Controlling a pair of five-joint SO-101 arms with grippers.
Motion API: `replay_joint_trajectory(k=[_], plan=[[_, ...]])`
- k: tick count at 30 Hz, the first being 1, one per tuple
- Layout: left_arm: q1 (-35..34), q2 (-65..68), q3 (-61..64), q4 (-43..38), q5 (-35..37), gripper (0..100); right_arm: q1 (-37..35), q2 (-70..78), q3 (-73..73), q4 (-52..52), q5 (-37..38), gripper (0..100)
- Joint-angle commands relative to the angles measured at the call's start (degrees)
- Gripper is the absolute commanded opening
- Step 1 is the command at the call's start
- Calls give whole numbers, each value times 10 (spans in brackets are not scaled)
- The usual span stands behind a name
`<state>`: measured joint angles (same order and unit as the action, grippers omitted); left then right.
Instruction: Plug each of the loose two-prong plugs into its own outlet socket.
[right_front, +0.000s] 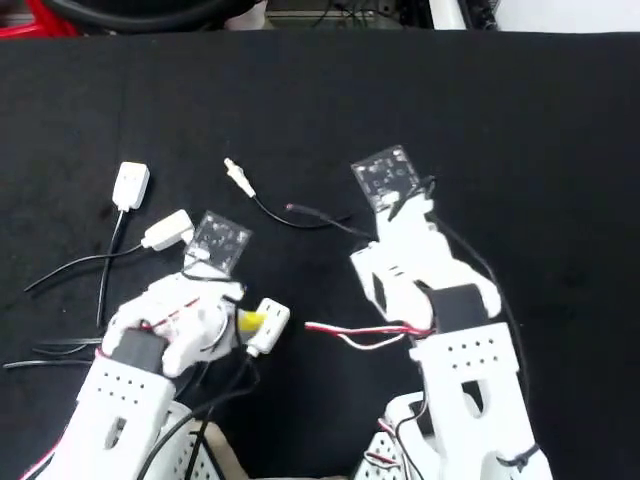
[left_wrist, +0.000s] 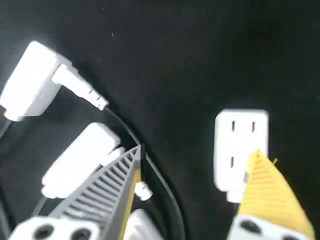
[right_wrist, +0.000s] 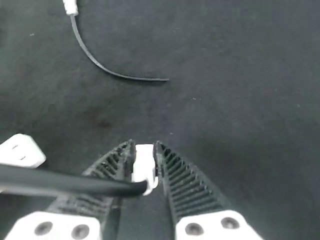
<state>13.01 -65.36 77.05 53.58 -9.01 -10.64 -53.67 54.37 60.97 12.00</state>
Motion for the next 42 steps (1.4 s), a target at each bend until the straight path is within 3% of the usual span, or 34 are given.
replay_joint_trajectory(k=[1, 12, 19, 24, 29, 32, 37, 42], plan=[[46, 64, -28, -27, 20, 323, 33, 2, -29, -9, -5, 11], [62, 287, -75, -145, 18, 318, 33, 1, -26, -11, -5, 11], [71, 429, -175, -142, 18, 312, 33, 1, -25, -9, -5, 11], [82, 472, -220, -92, 15, 197, 33, 1, -25, -9, -5, 11], [136, 452, -246, -42, -120, 84, 34, 1, -24, -8, -5, 11], [135, 439, -287, -52, -163, 39, 36, -2, -26, -8, -5, 11], [117, 480, -359, -78, -250, 59, 39, -2, -27, -8, -5, 11], [138, 597, -411, -98, -264, 111, 55, -2, -28, -11, -3, 11]])
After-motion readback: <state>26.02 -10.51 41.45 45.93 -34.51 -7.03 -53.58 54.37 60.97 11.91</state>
